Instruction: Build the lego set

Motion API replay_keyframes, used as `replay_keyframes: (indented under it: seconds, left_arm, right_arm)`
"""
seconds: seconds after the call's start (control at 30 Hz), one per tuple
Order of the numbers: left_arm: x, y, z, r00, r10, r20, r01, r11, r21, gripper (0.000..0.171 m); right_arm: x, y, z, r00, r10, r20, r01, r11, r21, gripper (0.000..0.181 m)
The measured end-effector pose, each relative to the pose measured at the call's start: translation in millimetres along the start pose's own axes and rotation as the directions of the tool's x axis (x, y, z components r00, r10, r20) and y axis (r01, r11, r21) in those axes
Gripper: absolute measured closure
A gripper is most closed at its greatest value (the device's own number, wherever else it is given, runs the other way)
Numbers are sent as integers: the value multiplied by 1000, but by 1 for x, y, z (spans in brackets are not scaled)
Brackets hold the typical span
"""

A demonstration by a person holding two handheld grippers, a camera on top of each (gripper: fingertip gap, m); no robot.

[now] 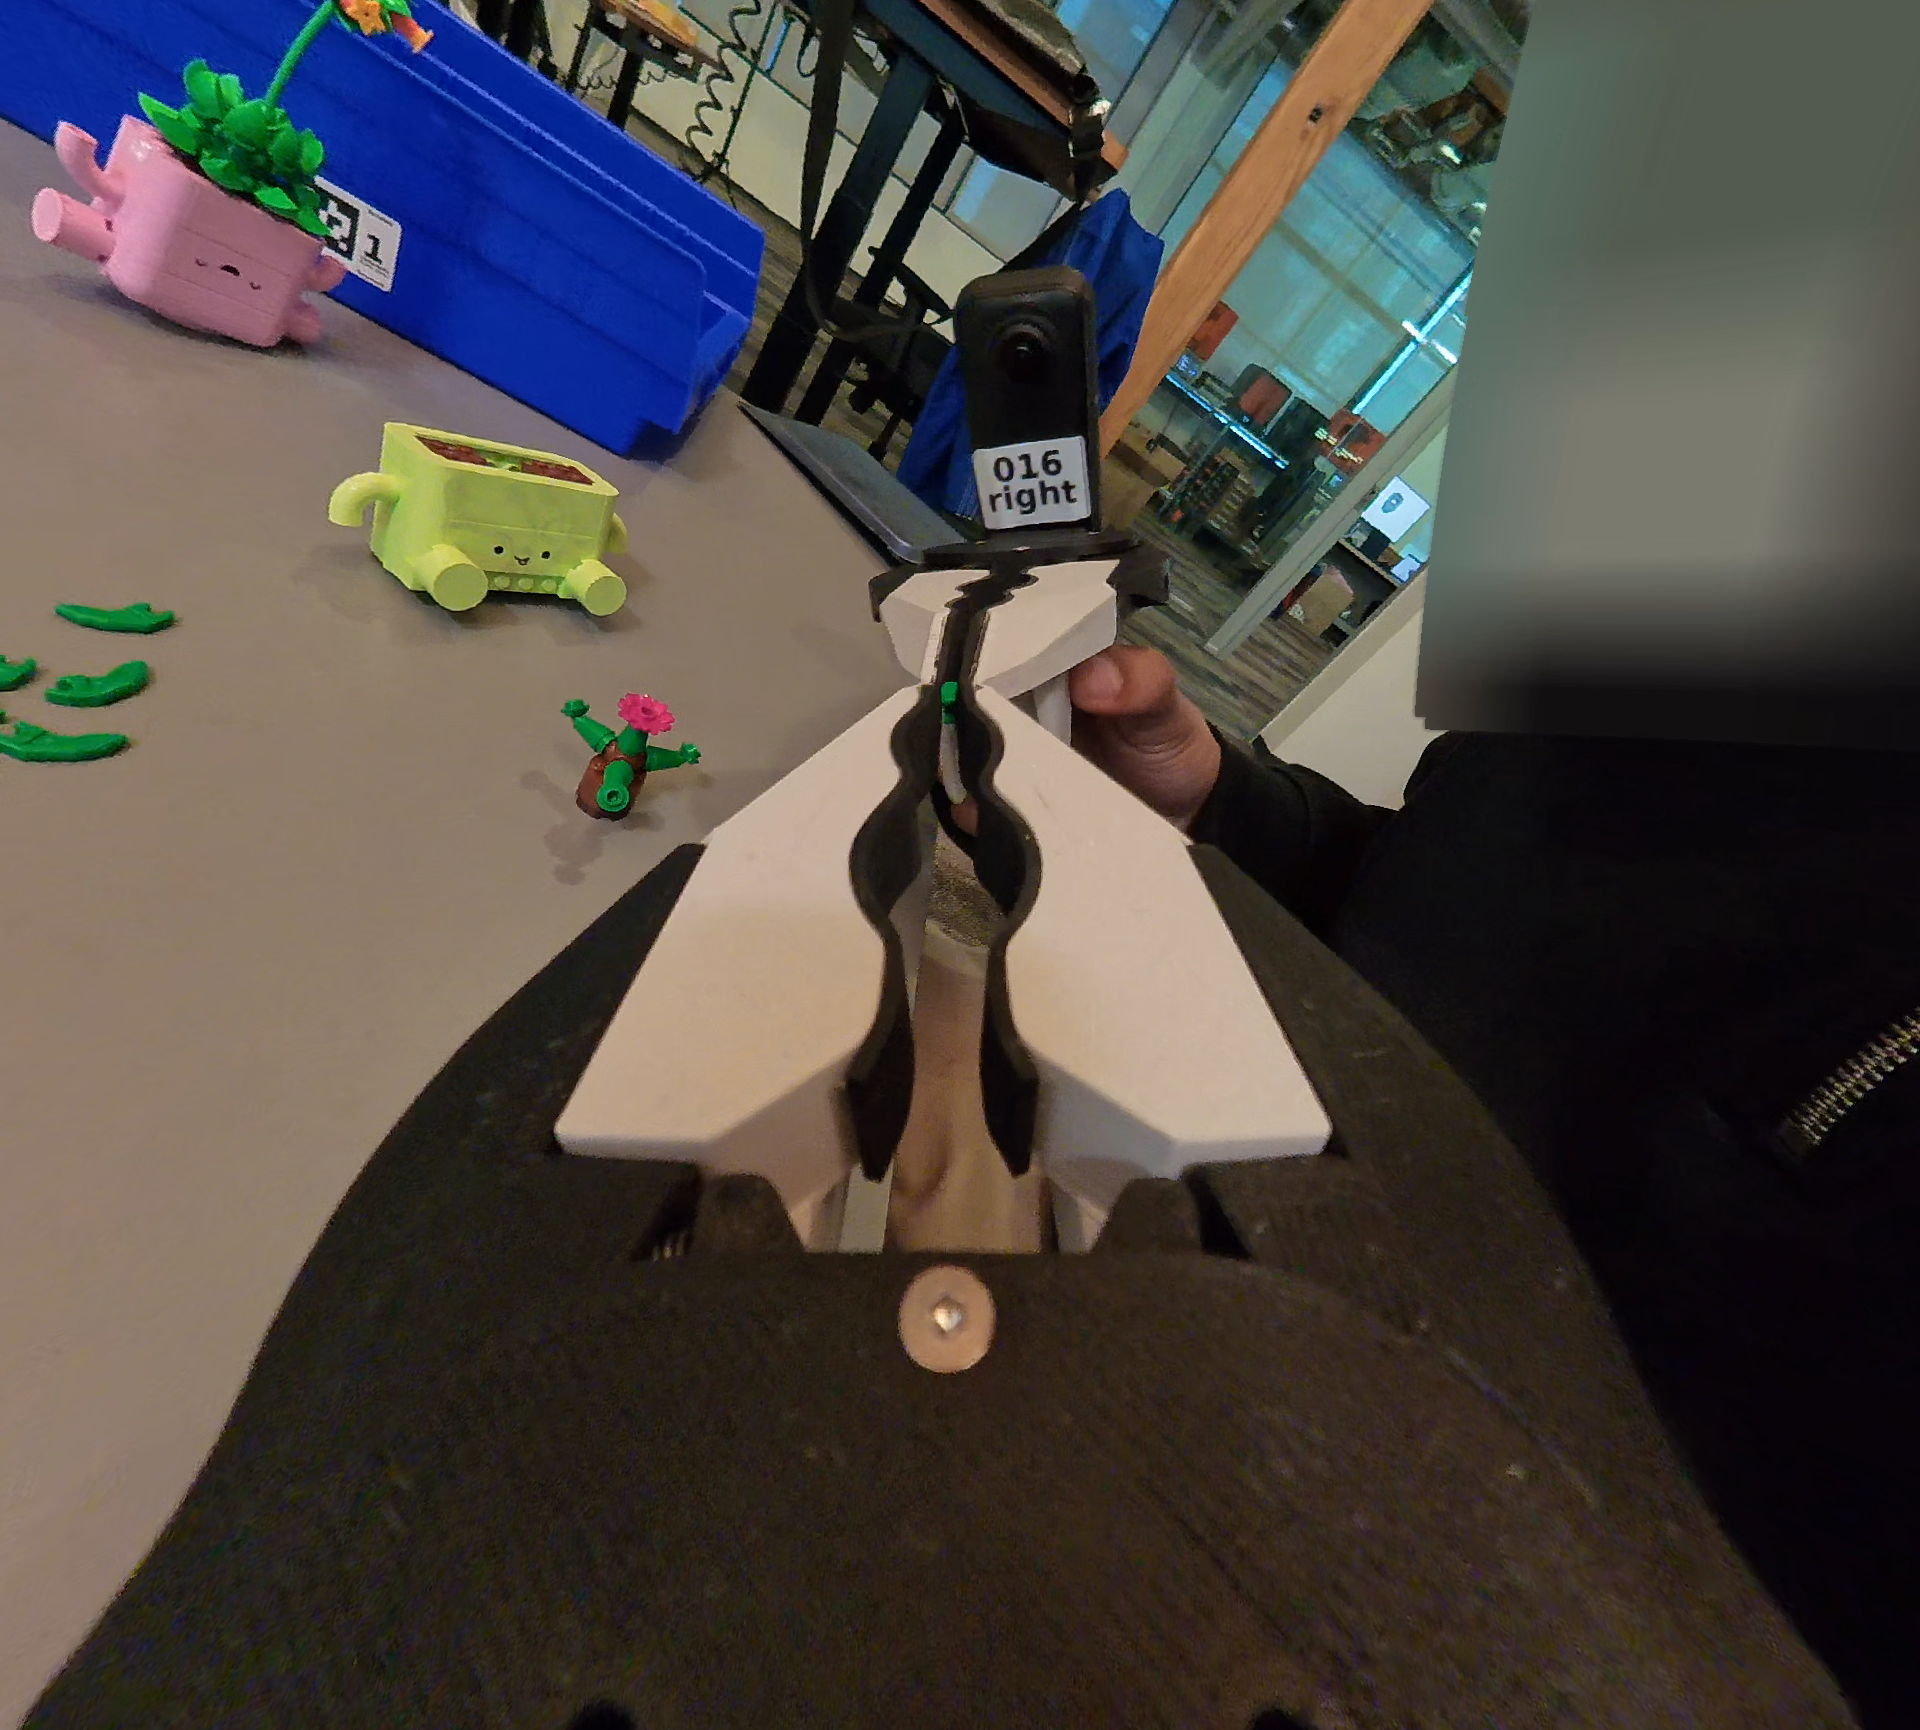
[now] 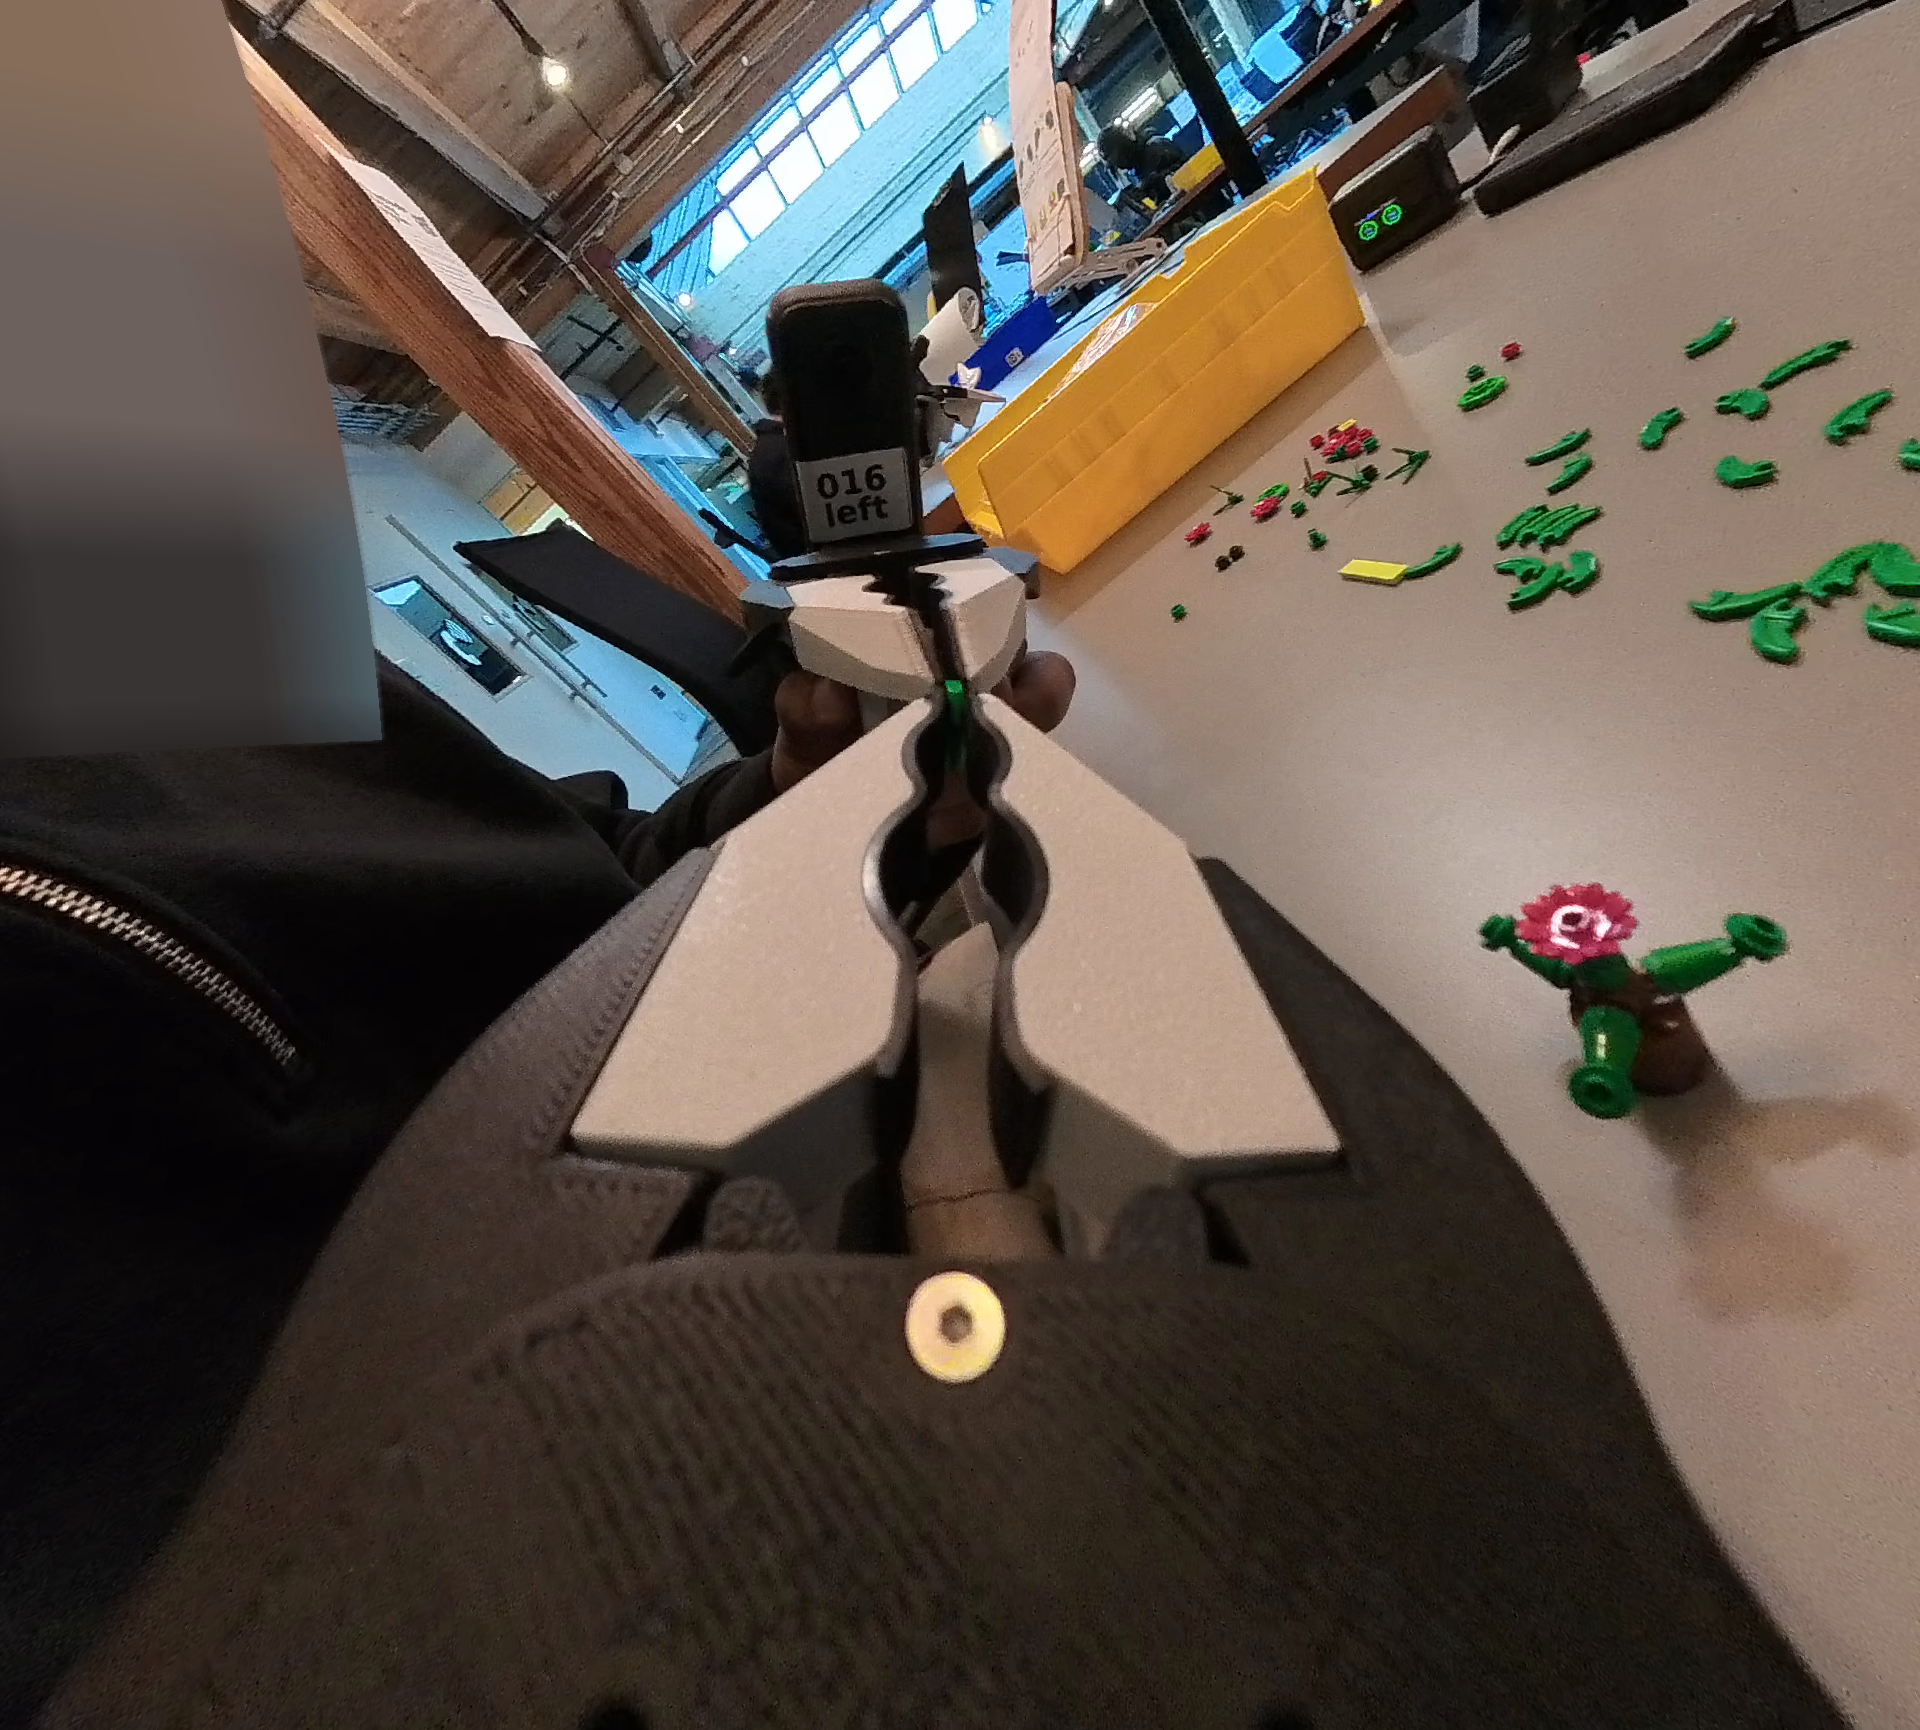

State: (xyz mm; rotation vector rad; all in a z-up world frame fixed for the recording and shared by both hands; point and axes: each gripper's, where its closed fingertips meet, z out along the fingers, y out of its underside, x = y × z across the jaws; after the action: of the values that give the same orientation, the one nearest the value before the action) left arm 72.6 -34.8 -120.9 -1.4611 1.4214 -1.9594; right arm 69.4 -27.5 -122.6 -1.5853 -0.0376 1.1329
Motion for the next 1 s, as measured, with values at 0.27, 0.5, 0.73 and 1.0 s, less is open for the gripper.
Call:
replay_keyframes:
  seconds: [0.27,0.5,0.73,1.0]
  left_arm:
    - [1,-2,-4,1000,-12,-1,12,1000,15,171]
    - [1,-2,-10,1000,-16,-3,16,999,33,171]
    - [-30,35,-33,938,139,317,-78,977,-196,146]
    - [-45,100,-54,711,469,523,-181,842,-509,136]
  right_arm:
    - [-2,0,5,1000,-6,13,6,1000,6,181]
    - [-4,2,11,999,12,33,-12,1000,-19,181]
    - [13,9,9,991,-70,-111,55,990,-132,181]
    - [51,62,21,904,-382,-192,207,783,-586,180]
